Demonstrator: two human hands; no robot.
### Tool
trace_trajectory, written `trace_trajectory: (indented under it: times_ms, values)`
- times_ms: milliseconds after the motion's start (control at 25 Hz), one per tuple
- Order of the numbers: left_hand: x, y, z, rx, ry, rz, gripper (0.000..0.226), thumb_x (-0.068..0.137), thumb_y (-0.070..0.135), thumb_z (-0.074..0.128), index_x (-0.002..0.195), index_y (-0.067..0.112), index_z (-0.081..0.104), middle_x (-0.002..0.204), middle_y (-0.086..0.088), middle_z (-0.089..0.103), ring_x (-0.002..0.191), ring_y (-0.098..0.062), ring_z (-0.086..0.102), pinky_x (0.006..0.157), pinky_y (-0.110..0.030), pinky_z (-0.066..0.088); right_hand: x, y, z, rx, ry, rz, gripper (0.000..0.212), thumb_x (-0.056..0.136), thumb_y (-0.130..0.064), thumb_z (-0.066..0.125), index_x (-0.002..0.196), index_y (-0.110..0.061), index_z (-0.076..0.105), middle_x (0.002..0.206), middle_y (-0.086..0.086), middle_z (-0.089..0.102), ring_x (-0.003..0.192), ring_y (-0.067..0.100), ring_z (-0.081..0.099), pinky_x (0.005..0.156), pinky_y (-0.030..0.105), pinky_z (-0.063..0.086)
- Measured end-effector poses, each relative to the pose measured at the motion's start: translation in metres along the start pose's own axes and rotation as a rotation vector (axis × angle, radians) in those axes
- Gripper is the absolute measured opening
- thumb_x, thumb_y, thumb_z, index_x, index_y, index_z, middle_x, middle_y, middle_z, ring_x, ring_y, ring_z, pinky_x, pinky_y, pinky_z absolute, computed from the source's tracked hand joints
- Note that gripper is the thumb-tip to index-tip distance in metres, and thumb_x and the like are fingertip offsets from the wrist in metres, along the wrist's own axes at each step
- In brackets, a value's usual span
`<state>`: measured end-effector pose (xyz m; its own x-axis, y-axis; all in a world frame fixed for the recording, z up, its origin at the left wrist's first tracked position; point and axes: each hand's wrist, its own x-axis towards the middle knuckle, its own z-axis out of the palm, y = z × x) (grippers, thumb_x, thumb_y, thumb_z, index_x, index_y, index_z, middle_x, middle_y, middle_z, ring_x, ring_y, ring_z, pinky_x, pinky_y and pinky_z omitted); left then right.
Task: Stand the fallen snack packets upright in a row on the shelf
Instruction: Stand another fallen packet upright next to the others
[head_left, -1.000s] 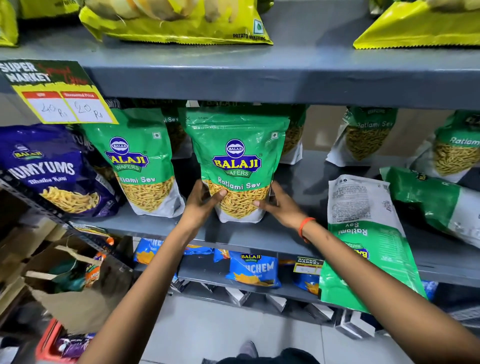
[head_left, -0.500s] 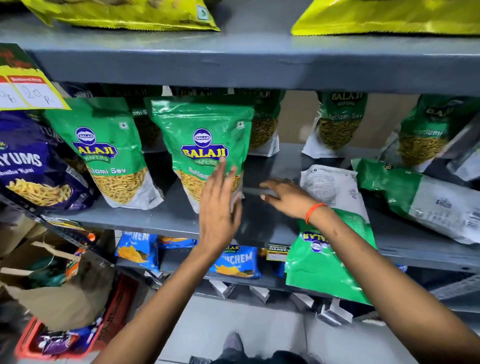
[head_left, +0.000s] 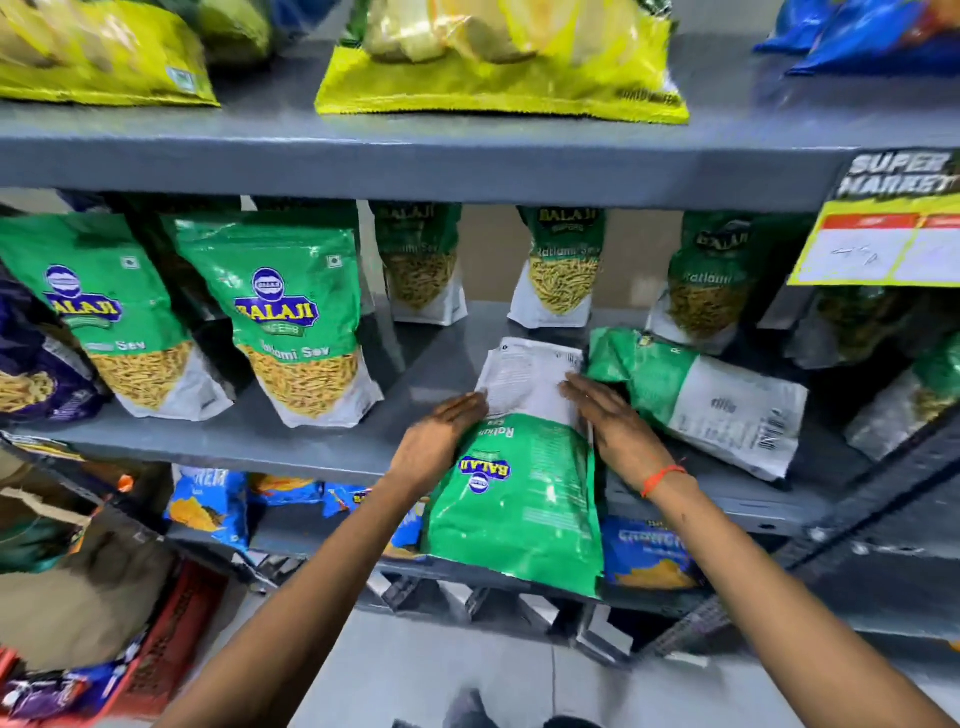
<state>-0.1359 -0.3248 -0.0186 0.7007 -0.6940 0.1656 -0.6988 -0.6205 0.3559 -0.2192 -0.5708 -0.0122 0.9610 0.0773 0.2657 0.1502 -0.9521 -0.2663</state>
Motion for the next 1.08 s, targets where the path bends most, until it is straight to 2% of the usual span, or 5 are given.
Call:
trace_trajectory:
  times_ms: [200, 440, 560, 680, 1080]
  values:
    - [-0.002, 0.006, -0.003, 0.022, 0.059, -0.071, 0.052, 0.079, 0.034, 0.033, 0.120, 0.018, 0.061, 0.131, -0.006, 0.061, 0.121, -0.023, 0.057, 0.098, -0.041, 0.051, -0.014, 0.007, 0.009, -0.049, -0.052, -0.023, 0.080, 0.065, 0.017, 0.058, 0.139, -0.003, 0.033, 0.148, 0.015, 0.036, 0.138, 0.026, 0.027, 0.114, 0.011, -0.009]
    - [0.004, 0.014, -0.024, -0.259, 0.065, -0.270, 0.030, 0.081, 0.009, 0.057, 0.106, 0.022, 0.067, 0.120, -0.006, 0.068, 0.110, -0.022, 0.064, 0.090, -0.026, 0.051, -0.020, 0.010, 0.011, 0.079, 0.277, -0.010, 0.024, 0.080, -0.008, 0.055, 0.102, -0.005, 0.065, 0.114, 0.012, 0.069, 0.095, 0.025, 0.070, 0.088, 0.029, 0.052]
    - [0.001, 0.028, -0.045, -0.606, 0.155, -0.504, 0.021, 0.071, 0.026, 0.061, 0.065, 0.006, 0.064, 0.064, -0.009, 0.075, 0.068, 0.006, 0.068, 0.070, -0.011, 0.046, -0.003, 0.005, 0.003, 0.147, 0.285, 0.007, 0.031, 0.082, -0.010, 0.046, 0.107, -0.005, 0.064, 0.113, 0.016, 0.069, 0.097, 0.029, 0.069, 0.088, 0.028, 0.046]
    - [0.027, 0.009, -0.054, -0.650, 0.360, -0.422, 0.034, 0.081, 0.024, 0.059, 0.096, -0.008, 0.061, 0.104, -0.020, 0.071, 0.093, -0.013, 0.060, 0.082, -0.028, 0.042, 0.019, -0.008, -0.011, 0.260, 0.242, 0.148, 0.024, 0.085, -0.015, 0.051, 0.100, -0.002, 0.063, 0.093, 0.024, 0.070, 0.083, 0.035, 0.068, 0.071, 0.034, 0.045]
    - [0.034, -0.026, -0.063, -0.692, 0.416, -0.450, 0.032, 0.092, 0.015, 0.053, 0.065, 0.023, 0.039, 0.063, -0.003, 0.044, 0.068, -0.019, 0.042, 0.064, -0.033, 0.034, 0.048, -0.037, -0.006, 0.507, 0.232, 0.208, 0.023, 0.089, -0.014, 0.056, 0.073, -0.014, 0.039, 0.051, 0.001, 0.035, 0.056, 0.014, 0.037, 0.047, 0.025, 0.021]
